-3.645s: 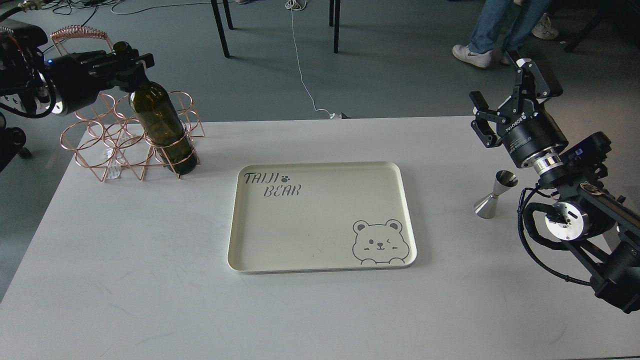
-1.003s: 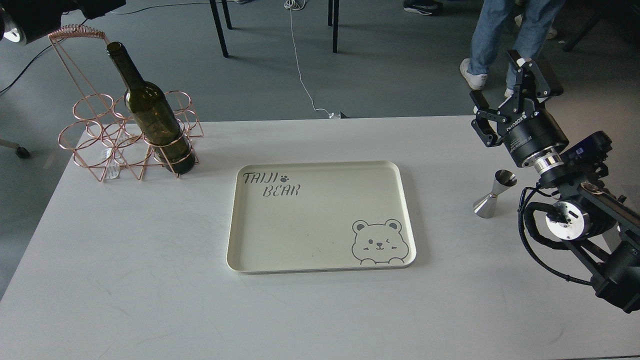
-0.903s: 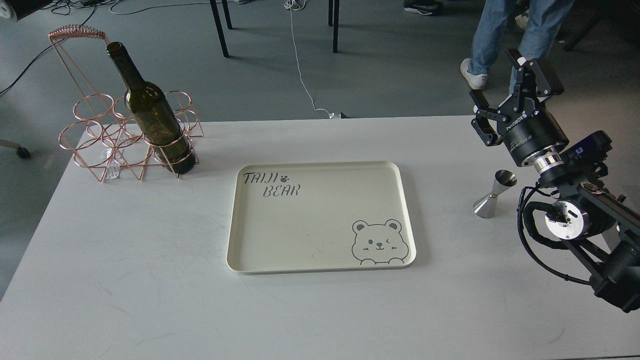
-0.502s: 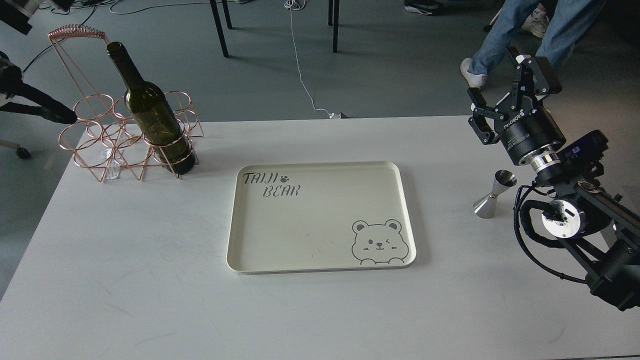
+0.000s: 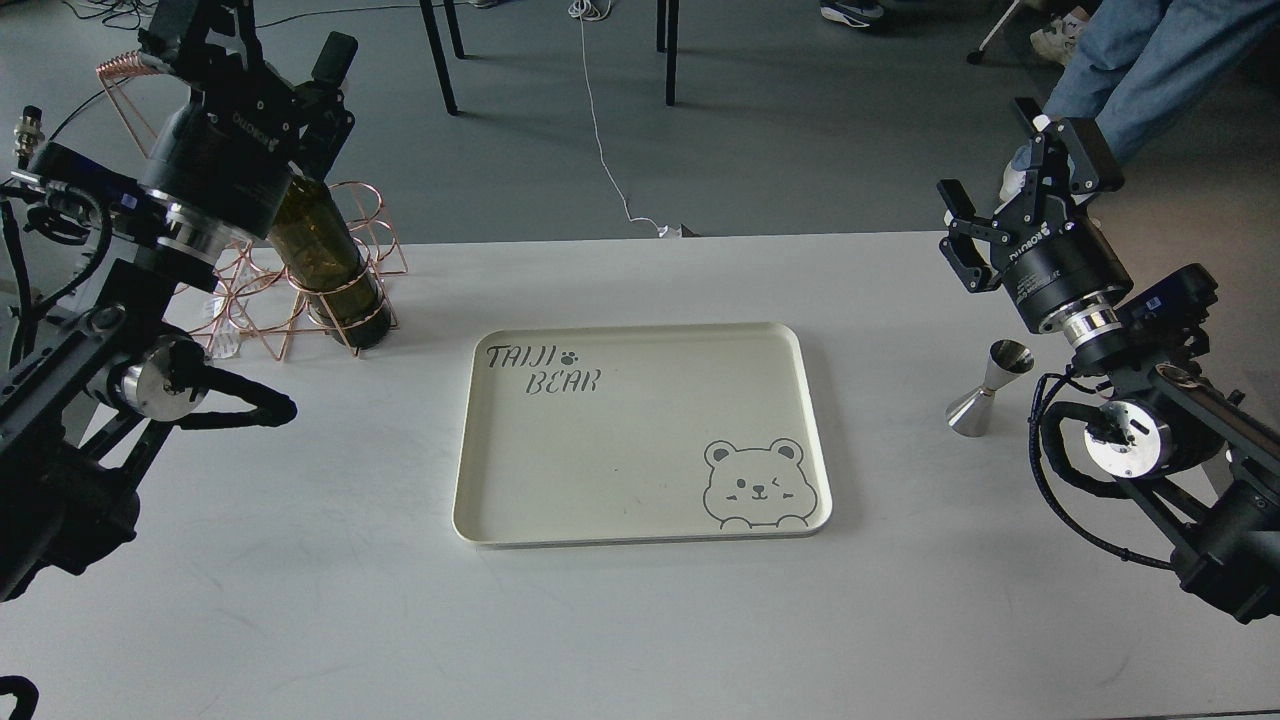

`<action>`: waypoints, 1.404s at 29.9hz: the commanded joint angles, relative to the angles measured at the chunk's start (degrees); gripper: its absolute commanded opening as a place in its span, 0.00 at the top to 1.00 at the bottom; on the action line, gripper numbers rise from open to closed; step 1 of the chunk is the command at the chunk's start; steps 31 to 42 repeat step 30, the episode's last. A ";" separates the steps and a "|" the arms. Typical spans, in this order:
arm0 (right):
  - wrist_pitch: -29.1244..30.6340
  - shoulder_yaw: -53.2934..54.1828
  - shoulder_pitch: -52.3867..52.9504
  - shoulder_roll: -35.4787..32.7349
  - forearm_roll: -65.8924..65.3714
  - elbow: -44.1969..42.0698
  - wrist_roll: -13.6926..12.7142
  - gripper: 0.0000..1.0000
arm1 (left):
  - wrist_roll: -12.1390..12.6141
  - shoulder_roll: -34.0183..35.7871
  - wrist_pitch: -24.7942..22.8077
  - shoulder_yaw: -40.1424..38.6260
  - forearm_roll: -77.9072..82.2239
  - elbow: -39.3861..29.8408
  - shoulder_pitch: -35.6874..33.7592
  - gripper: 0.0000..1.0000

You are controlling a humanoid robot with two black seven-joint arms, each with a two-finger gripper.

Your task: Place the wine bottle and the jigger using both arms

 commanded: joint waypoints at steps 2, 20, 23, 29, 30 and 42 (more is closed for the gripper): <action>-0.04 -0.03 -1.55 1.01 0.00 -0.03 0.00 0.01 | 0.32 -2.85 -4.55 -1.52 0.35 -0.01 6.29 0.02; 0.05 -0.73 -4.01 2.50 0.00 0.06 0.00 0.01 | 5.15 -11.28 -9.23 -4.34 -0.35 0.69 14.13 0.02; 0.05 -0.73 -4.19 2.50 0.00 0.06 0.00 0.01 | 5.15 -12.69 -8.78 -4.95 -0.35 1.39 14.22 0.02; 0.40 -0.82 -4.19 2.59 0.00 0.15 0.00 0.01 | 6.03 -12.96 -8.52 -6.35 -0.27 2.01 14.13 0.02; 0.40 -1.08 -4.19 2.59 0.00 0.23 0.00 0.01 | 6.12 -13.04 -8.61 -7.40 -0.09 2.10 14.22 0.02; 0.40 -1.08 -4.19 2.59 0.00 0.23 0.00 0.01 | 6.12 -13.04 -8.61 -7.40 -0.09 2.10 14.22 0.02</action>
